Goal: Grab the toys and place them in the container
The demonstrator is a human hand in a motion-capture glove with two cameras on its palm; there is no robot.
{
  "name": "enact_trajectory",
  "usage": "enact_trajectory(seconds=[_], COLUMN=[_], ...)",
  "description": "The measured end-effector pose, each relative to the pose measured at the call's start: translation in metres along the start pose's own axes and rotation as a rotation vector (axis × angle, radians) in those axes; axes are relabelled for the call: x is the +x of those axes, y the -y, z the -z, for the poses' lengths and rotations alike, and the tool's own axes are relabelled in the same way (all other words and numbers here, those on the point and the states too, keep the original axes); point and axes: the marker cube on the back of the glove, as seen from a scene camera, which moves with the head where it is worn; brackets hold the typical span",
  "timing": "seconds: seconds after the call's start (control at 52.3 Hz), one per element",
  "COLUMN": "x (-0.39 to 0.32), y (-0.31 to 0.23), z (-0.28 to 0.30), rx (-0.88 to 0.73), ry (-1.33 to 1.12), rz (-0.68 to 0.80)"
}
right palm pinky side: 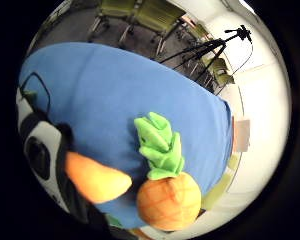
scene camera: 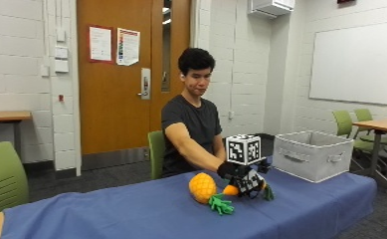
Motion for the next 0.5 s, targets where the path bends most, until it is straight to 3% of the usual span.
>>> enact_trajectory(seconds=[0.21,0.497], x=[-0.007,-0.078], y=[0.005,0.024], z=[0.023,0.142], rx=[-0.123,-0.008], ry=[0.057,0.066], rz=[-0.017,0.065])
